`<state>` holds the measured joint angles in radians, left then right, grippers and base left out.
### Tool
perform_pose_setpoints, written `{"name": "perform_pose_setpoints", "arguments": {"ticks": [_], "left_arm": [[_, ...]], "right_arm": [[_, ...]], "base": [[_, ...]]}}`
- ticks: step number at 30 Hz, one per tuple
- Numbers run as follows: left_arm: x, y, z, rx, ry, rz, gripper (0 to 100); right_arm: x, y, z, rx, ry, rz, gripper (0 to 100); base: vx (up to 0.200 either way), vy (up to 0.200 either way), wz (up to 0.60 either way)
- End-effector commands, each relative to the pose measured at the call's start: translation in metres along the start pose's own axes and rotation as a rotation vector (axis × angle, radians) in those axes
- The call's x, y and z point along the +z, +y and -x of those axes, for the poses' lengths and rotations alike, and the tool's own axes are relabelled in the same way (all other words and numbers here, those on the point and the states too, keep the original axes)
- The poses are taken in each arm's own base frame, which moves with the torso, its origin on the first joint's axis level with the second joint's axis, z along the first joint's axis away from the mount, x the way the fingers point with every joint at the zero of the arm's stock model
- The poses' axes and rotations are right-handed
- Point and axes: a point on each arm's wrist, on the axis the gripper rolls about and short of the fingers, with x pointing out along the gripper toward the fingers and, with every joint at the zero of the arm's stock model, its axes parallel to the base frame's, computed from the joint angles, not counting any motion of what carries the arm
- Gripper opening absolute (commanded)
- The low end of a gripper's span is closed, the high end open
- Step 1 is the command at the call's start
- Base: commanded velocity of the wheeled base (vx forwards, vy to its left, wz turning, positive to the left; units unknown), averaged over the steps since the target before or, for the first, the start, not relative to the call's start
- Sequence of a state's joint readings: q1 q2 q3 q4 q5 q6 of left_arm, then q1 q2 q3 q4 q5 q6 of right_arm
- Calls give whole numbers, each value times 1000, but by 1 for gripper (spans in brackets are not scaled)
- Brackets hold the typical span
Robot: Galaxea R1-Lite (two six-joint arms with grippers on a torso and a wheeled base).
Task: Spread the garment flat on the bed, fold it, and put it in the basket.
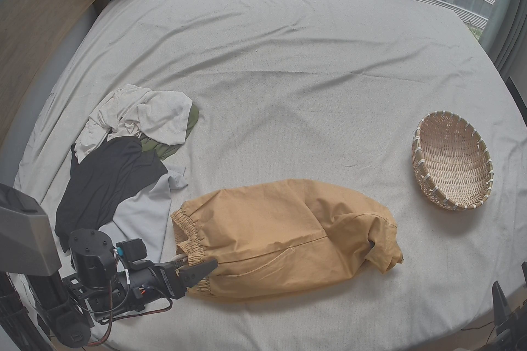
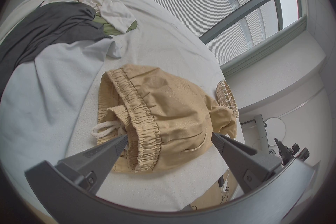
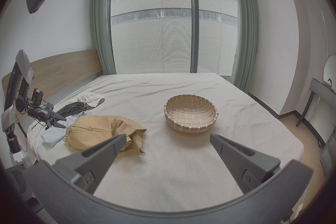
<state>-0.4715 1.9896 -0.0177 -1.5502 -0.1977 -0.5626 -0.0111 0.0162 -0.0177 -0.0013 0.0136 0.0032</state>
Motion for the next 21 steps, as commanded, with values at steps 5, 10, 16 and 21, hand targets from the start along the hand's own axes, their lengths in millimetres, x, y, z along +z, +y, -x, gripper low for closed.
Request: {"name": "perform_pose_setpoints", "arguments": {"ticks": [5, 10, 16, 21], "left_arm": [[-15, 1, -6, 9, 80, 0, 100], [-17, -1, -13, -4, 89, -9, 100], [-15, -12, -21, -55, 77, 8, 100], [-13, -19, -27, -88, 59, 3, 100]], "right_arm": [[-5, 0, -1, 0, 12, 0, 100], [-5, 0, -1, 0, 12, 0, 100], [-5, 0, -1, 0, 12, 0, 100], [-5, 0, -1, 0, 12, 0, 100]], "base": [[0, 0, 0], [0, 0, 0], [0, 0, 0], [0, 0, 0]]}}
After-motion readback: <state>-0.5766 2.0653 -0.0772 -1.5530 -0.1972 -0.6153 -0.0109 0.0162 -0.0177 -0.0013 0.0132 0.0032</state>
